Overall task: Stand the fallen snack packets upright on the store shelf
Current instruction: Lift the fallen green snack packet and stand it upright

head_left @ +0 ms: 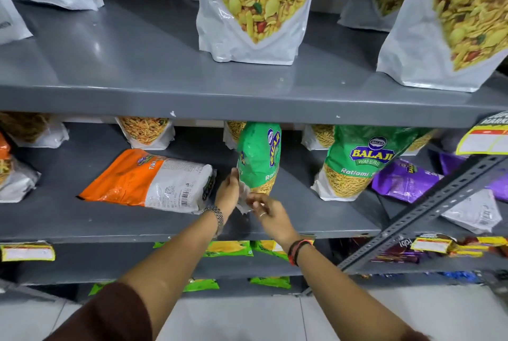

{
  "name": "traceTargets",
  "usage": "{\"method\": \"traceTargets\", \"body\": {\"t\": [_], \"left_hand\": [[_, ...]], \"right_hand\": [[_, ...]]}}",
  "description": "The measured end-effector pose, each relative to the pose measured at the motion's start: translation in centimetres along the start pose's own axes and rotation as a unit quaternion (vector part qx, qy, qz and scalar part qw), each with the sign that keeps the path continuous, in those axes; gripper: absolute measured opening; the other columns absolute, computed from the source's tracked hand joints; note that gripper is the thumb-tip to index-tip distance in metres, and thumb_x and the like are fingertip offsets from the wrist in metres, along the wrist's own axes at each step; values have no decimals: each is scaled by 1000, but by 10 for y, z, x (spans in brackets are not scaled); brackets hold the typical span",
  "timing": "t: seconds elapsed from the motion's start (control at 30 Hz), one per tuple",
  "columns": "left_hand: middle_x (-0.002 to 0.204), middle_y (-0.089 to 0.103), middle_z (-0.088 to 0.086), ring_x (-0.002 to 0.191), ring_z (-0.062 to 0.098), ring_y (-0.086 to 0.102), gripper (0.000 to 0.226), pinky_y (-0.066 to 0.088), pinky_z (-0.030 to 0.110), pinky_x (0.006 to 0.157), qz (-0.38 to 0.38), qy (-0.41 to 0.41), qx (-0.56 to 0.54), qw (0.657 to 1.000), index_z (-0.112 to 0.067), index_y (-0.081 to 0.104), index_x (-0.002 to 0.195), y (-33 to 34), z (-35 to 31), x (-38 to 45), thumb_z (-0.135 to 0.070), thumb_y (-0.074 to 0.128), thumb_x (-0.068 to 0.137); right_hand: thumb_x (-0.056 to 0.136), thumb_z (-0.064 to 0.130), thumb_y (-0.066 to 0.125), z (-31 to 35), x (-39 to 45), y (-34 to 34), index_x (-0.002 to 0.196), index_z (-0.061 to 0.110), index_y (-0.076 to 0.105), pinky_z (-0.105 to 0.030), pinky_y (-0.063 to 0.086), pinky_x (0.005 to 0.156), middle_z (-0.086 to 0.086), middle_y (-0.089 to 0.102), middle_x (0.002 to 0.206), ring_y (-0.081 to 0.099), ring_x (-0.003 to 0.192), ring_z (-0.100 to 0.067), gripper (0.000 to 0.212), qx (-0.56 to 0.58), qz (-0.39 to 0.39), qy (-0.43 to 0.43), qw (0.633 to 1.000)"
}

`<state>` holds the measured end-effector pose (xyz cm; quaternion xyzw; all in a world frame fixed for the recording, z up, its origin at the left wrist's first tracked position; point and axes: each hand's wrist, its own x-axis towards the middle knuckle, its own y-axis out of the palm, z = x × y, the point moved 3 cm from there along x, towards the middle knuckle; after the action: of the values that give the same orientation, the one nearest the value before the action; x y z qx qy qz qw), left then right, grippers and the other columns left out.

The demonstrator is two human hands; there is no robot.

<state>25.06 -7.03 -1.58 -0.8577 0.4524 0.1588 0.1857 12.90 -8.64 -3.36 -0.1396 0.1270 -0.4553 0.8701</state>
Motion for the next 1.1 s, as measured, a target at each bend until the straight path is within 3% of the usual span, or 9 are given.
{"method": "traceTargets", "body": {"t": [0.1, 0.2, 0.3, 0.4, 0.5, 0.6, 0.77, 0.93, 1.1], "left_hand": [[136, 52, 11, 126, 28, 47, 60, 31, 32, 106, -3, 0, 26, 1000, -8, 52, 126, -7, 1, -3, -49, 24, 93], [122, 58, 10, 114, 25, 53, 58, 34, 27, 92, -17, 37, 22, 999, -5, 54, 121, -11, 11, -21, -48, 26, 94], [132, 53, 14, 122, 29, 49, 45, 35, 29, 98, -17, 43, -3, 999, -9, 50, 126, -10, 24, -37, -37, 31, 96], [134, 52, 14, 123, 30, 48, 44, 36, 31, 99, -26, 31, -34, 999, -11, 47, 130, -3, 33, -56, -36, 34, 96], [140, 49, 9, 128, 25, 46, 44, 34, 36, 110, 6, 47, -55, 997, -18, 45, 133, 10, 34, -67, -39, 34, 95], [146, 42, 1, 134, 18, 39, 50, 27, 34, 115, 29, 53, -43, 997, -16, 39, 138, 15, 28, -68, -40, 33, 95], [153, 31, -3, 140, 15, 30, 73, 22, 42, 118, 36, 30, -66, 997, -24, 30, 143, 11, 24, -50, -65, 27, 83], [154, 23, -12, 143, 8, 20, 80, 11, 39, 121, 65, 33, -109, 991, -37, 24, 142, 9, 13, -28, -79, 16, 74], [143, 39, -7, 138, 12, 32, 45, 25, 20, 103, 72, 63, -140, 986, -32, 32, 133, 17, -16, -25, -45, 11, 96]], "right_hand": [[89, 3, 45, -7, 3, -3, 109, 8, 65, -32, 47, 99, -11, 68, 116, 61, 109, -21, 29, -23, 6, -1, 1000], [85, -4, 47, -22, 9, -31, 99, 8, 70, -34, 50, 96, -11, 72, 100, 65, 96, -21, 29, -36, -51, 58, 996], [78, -13, 43, -34, 25, -63, 91, 0, 69, -43, 53, 90, -12, 68, 88, 63, 86, -21, 32, -13, -124, 100, 987], [90, 10, 49, -21, 45, -81, 104, -1, 64, -38, 49, 89, -16, 66, 106, 59, 98, -26, 23, 72, -167, 124, 975], [94, 41, 35, 3, 72, -79, 125, 7, 53, -42, 41, 104, -11, 57, 130, 53, 119, -26, 49, 163, -95, 156, 970], [91, 56, 21, 15, 86, -68, 135, 15, 43, -45, 29, 111, -8, 47, 143, 48, 127, -27, 64, 167, -40, 188, 967], [97, 38, 21, 21, 64, -61, 128, 9, 49, -43, 37, 107, -11, 54, 133, 52, 111, -25, 50, 202, -77, 174, 961], [98, 36, 17, 16, 26, -66, 134, 13, 42, -42, 31, 108, -11, 45, 143, 44, 129, -27, 50, 222, -71, 152, 960], [98, 34, 17, 15, 15, -67, 138, 14, 35, -41, 24, 114, -6, 39, 147, 38, 135, -24, 49, 245, -63, 143, 957]]}}
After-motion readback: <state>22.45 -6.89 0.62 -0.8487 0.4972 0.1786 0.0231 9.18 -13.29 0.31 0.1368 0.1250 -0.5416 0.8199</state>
